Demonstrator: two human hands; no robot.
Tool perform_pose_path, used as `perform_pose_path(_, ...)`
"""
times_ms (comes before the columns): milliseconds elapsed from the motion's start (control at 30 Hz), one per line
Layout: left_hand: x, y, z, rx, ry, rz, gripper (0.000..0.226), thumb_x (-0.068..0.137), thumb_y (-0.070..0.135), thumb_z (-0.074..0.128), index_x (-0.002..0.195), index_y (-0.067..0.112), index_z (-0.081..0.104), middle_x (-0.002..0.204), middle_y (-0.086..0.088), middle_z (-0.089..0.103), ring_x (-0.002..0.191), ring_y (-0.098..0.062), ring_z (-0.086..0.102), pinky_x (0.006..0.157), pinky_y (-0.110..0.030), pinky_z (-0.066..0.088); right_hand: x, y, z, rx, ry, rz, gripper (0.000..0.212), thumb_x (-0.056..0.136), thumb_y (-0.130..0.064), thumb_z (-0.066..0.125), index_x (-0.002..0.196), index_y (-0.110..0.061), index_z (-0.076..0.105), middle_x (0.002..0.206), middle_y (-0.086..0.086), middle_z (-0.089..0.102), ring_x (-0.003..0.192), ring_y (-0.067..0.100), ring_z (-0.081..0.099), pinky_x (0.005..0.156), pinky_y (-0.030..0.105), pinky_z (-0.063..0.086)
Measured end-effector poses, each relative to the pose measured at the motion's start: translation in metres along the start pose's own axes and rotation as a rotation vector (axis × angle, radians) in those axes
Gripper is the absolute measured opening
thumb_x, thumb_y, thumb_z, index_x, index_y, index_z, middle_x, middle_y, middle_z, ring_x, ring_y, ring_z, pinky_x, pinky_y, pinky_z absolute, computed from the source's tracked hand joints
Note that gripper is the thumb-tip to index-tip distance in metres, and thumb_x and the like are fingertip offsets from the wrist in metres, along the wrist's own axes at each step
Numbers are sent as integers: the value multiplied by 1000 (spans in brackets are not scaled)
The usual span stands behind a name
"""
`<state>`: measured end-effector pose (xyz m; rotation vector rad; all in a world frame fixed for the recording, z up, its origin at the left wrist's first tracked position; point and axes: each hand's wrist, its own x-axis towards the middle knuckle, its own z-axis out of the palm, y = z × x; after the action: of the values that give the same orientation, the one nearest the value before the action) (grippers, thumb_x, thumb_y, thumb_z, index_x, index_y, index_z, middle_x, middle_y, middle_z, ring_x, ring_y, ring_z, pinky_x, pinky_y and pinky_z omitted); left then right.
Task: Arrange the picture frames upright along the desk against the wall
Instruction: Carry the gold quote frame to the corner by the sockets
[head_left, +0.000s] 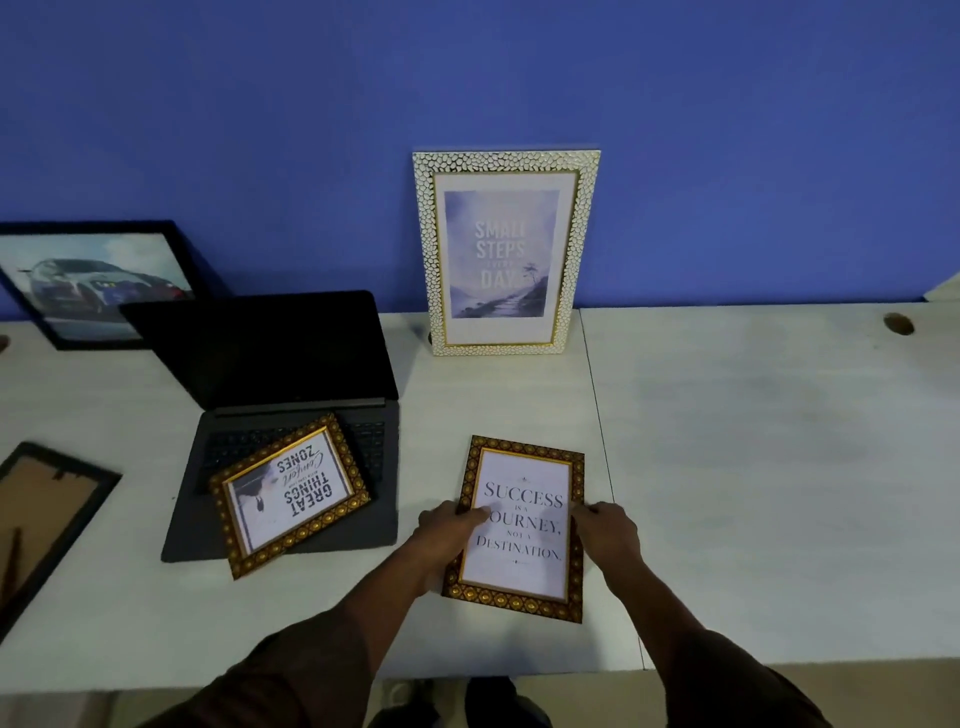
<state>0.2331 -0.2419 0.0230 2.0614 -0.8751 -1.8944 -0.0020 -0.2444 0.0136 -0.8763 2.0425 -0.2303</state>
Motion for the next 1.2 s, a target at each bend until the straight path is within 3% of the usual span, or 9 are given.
perform_pose_path(100,-6,-3,-4,-15,-2,10,100,48,85,66,127,24,63,121,-3,68,102,-21,71,91,-40,59,-3,-15,-8,-52,1,-51,35,93,-38,53,73,-11,63,76,8,71,72,25,67,64,32,48)
perform_pose_path(200,-45,12,-16,-78,22,47,48,79,60,66,111,24,63,116,-2,71,103,-22,69,95,-42,57,-15,-38,-9,-99,26,-139,32,93,-35,51,77,-11,65,75,6,72,72,25,68,68,34,52)
perform_pose_path(267,-57,9,-31,-144,66,91,35,90,47,64,115,24,63,117,-1,70,104,-20,68,93,-40,56,-27,-59,-2,-119,30,-206,29,94,-36,50,86,-13,65,82,5,72,75,23,67,70,35,53)
perform_pose_path(367,-81,-7,-69,-247,163,204,34,94,37,62,125,21,63,121,2,68,99,-12,65,79,-28,52,-57,-93,23,-114,47,-325,30,95,-43,52,104,-17,65,95,3,73,84,22,68,73,34,53)
perform_pose_path(567,-142,-68,-165,-336,366,317,46,90,48,61,132,30,60,136,3,58,123,-21,56,99,-37,46,-143,-160,97,-107,22,-532,37,94,-46,52,114,-19,66,107,4,74,94,26,70,81,41,57)
perform_pose_path(700,-188,-114,-232,-427,410,413,31,96,36,59,126,28,64,124,5,68,106,-10,65,78,-26,49,-212,-194,152,-106,-54,-681,21,96,-42,53,82,-28,62,94,4,74,86,26,69,79,42,57)
perform_pose_path(767,-212,-140,-265,-442,454,422,27,96,37,59,121,30,64,120,4,69,103,-9,66,79,-29,50,-242,-207,182,-112,-97,-759,27,96,-41,52,76,-28,64,88,1,76,79,22,70,77,43,59)
perform_pose_path(967,-265,-205,-349,-510,587,447,36,96,38,58,132,29,61,126,8,66,112,-14,61,89,-33,44,-328,-250,266,-155,-181,-902,19,97,-40,53,88,-28,64,86,0,75,75,20,72,74,48,62)
perform_pose_path(1200,-275,-236,-425,-547,734,462,33,97,35,56,129,30,62,125,2,68,110,-18,65,85,-29,53,-376,-317,331,-207,-283,-1008,34,96,-39,58,118,-14,66,97,-1,69,81,16,64,69,32,52)
